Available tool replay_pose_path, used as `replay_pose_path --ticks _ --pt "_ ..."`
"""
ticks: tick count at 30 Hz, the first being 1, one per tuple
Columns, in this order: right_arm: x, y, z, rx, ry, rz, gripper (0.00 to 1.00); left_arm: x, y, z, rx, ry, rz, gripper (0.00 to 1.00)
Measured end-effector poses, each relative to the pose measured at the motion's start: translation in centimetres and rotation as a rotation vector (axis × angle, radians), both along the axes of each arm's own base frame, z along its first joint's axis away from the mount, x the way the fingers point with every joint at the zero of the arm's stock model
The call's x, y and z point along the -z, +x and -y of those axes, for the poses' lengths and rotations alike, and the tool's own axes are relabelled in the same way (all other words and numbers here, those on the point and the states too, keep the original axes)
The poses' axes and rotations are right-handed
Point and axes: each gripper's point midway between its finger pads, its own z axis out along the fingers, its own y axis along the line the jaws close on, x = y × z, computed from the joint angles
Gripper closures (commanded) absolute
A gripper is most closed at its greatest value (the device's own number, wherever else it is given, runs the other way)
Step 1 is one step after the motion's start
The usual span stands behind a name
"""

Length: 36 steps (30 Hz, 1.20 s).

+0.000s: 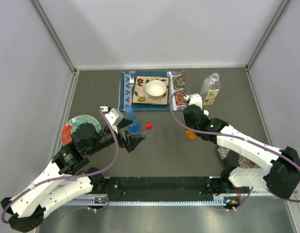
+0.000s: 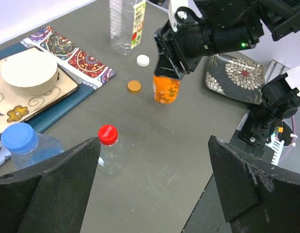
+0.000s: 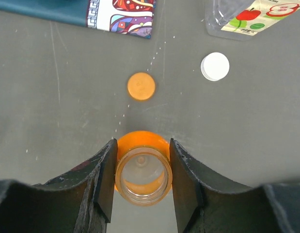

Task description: Unscrew the bottle caps

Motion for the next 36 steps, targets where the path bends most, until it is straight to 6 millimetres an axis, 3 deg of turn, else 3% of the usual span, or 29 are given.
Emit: replay_pose_path --ticks 11,17,24,36 --pt "3.8 3.1 -0.3 0.086 0.053 -0.032 1.0 1.9 -0.1 0.0 0.001 0.02 -0.038 0.02" --pt "3.9 4.1 -1.1 0.093 0.089 0.002 1.0 1.9 -0.3 -0.1 0.001 0.011 -0.035 0.02" --pt "3.9 4.0 -0.9 0.105 0.119 0.025 0.67 2.1 -0.3 -0.1 0.0 0.012 -0.041 0.02" --pt "3.9 2.6 -0.4 0.102 0.136 0.005 0.44 2.4 -0.2 0.2 0.002 0.013 -0.068 0.02"
